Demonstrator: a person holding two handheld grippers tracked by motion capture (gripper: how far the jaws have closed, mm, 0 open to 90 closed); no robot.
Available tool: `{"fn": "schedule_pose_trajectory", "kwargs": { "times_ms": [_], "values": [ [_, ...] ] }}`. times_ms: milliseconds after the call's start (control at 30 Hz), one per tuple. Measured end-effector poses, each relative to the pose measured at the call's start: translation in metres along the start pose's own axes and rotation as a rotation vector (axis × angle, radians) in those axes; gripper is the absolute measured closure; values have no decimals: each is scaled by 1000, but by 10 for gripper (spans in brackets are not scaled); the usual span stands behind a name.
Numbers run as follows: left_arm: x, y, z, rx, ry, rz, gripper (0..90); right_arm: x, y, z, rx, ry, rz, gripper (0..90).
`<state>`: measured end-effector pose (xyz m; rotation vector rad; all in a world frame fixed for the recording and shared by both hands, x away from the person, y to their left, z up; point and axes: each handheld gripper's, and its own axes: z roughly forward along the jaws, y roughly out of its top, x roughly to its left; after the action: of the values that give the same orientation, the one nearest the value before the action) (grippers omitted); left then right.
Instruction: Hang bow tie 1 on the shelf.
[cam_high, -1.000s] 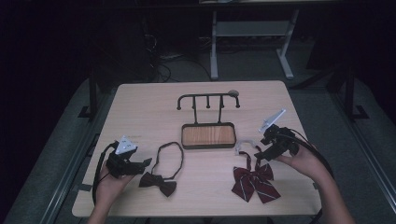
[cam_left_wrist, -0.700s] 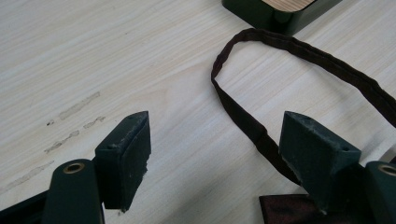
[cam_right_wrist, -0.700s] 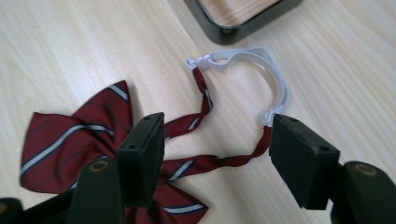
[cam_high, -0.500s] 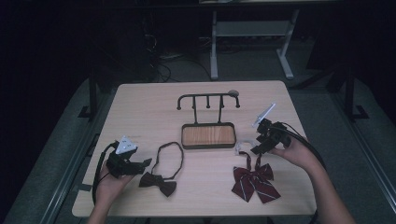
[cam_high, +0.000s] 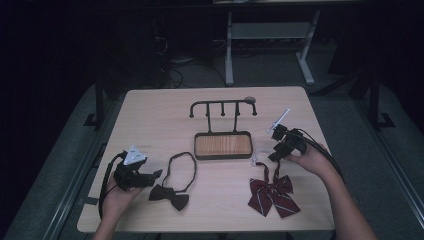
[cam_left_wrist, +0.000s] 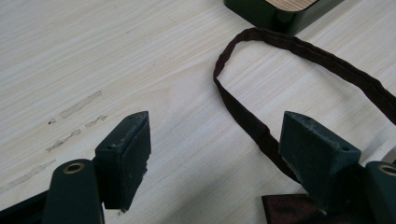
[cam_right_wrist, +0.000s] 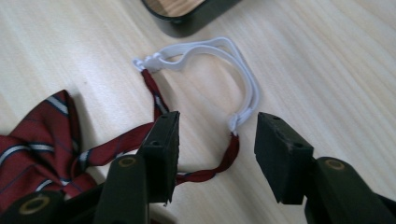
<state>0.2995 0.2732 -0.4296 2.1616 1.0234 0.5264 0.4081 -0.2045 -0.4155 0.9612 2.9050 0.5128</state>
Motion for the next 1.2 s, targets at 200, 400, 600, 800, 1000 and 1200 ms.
{"fn": "schedule_pose_trajectory", "kwargs": {
  "times_ms": [200,400,600,800,1000,1200],
  "values": [
    [0,0,1,2,-1,0,256,-4,0,5,20,-8,12,545],
    [0,0,1,2,-1,0,256,-7,1,11,43,-15,21,575],
    [0,0,0,-1,0,0,255,-9,3,16,67,-22,20,609],
    [0,1,0,-2,3,1,255,-11,3,19,87,-32,34,624],
    [-1,1,0,0,2,4,256,-12,3,20,97,-29,42,648],
    [-1,1,0,1,-1,6,255,-10,5,24,114,-31,27,670]
  ]
}}
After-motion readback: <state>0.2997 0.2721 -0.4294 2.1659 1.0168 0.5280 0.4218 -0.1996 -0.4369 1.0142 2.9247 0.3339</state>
